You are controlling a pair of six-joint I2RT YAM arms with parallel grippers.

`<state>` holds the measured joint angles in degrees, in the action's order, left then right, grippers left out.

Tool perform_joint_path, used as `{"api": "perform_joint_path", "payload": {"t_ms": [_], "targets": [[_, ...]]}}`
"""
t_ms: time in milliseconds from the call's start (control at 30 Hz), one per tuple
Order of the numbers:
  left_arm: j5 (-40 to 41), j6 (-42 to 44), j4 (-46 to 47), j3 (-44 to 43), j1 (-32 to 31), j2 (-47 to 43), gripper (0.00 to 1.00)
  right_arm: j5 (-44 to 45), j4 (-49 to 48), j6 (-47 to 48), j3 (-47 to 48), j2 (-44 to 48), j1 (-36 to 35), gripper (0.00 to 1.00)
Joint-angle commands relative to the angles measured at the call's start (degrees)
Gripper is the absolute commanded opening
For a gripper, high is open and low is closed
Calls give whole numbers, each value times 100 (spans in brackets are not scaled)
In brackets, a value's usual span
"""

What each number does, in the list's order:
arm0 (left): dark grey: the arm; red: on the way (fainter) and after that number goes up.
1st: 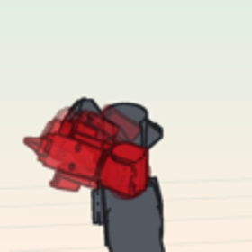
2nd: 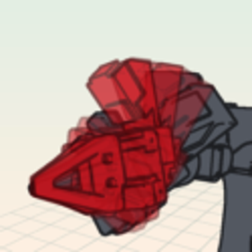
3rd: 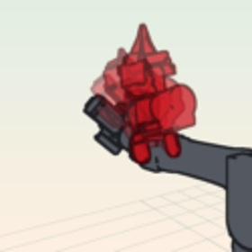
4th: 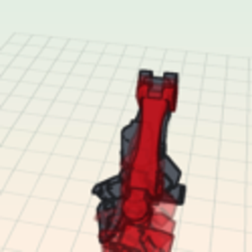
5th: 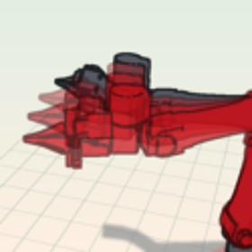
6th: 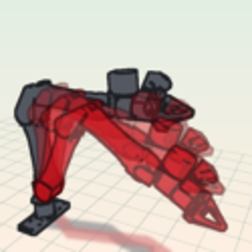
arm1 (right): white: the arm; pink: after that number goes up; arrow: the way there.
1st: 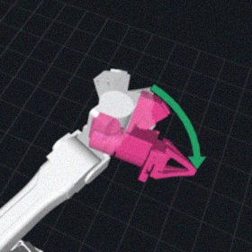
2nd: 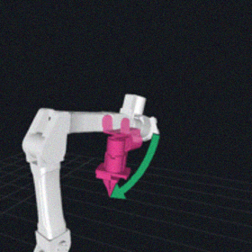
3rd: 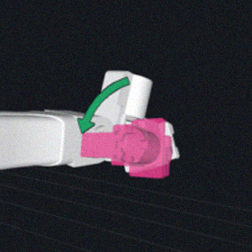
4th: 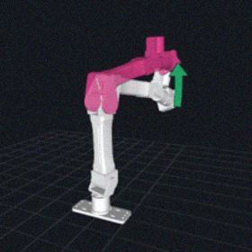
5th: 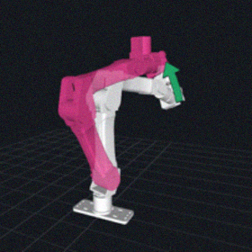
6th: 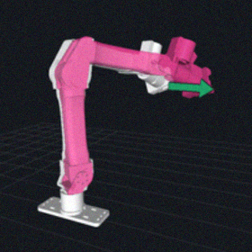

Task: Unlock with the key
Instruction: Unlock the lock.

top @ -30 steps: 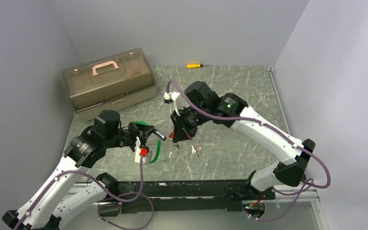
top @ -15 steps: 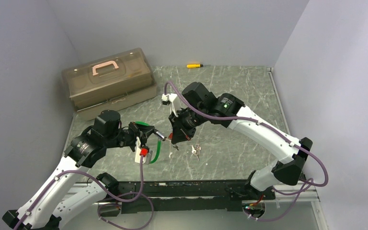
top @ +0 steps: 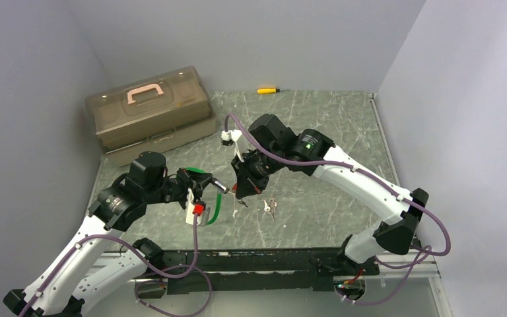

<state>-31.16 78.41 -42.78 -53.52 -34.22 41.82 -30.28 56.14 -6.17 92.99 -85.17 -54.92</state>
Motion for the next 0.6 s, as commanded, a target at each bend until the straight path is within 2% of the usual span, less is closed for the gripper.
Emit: {"api": "perform_joint_path", "payload": {"t_ms": [0,567], "targets": [[-210,129,78,-193,-63,-85,0,303,-137,23,159,10,14,0],[-247,88,94,-223,-82,-87,0,125,-237,-30,-62,37,170,0]]}}
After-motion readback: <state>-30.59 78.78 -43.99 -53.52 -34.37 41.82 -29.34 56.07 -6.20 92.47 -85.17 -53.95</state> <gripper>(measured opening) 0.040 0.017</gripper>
